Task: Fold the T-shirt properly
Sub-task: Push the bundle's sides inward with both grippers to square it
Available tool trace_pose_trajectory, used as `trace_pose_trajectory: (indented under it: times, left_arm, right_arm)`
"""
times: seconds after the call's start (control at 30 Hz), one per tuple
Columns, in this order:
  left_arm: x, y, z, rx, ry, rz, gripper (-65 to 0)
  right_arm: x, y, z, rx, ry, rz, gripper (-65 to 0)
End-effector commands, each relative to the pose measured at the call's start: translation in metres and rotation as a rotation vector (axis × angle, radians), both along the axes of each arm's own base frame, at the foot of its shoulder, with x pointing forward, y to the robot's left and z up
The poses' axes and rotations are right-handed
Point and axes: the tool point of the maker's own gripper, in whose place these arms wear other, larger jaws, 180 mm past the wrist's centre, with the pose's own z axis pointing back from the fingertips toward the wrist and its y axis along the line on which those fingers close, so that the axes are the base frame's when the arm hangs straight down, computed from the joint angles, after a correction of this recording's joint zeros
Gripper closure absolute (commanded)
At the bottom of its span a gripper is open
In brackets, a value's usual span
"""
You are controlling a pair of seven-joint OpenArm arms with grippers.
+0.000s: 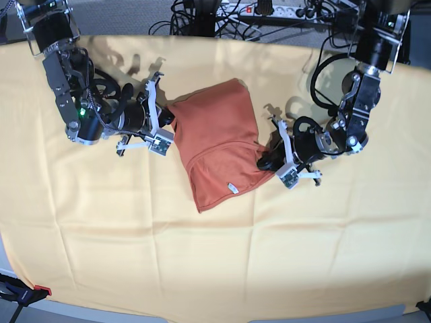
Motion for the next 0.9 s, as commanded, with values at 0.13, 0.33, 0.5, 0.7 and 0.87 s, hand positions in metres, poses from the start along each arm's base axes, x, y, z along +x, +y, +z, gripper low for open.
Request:
trace_pose_trajectory:
  times: [0.13,0.33,0.5,0.7,0.87]
  left_arm:
    - [0.032,-0.019,0.024,-0.048,-0.075,-0.011,0.0]
    - [0.035,-0.057,0.025,0.021,-0.115,-0.13,0.0]
    - [0.043,-0.058,0.03,0.048,-0.142,-0.124,0.0]
    - [0.055,-0.045,0.04,0.074,-0.135,-0.09,0.0]
    - [0.04,-0.036,0.058,-0.02,-0.009,-0.102,0.0]
  right_arm:
    - [-0.001,0.002,0.015,0.12,-0.004,-0.057,0.0]
    - [-0.012,0.01,0.022,0.179,-0.008,-0.099,0.0]
    - [-0.021,0.013,0.012,0.174,0.024,-0.131,0.0]
    - [-0.006,0.012,0.03,0.22,-0.042,-0.176,0.0]
    - [0.01,-0.001,0.074,0.35,-0.139,-0.219,0.0]
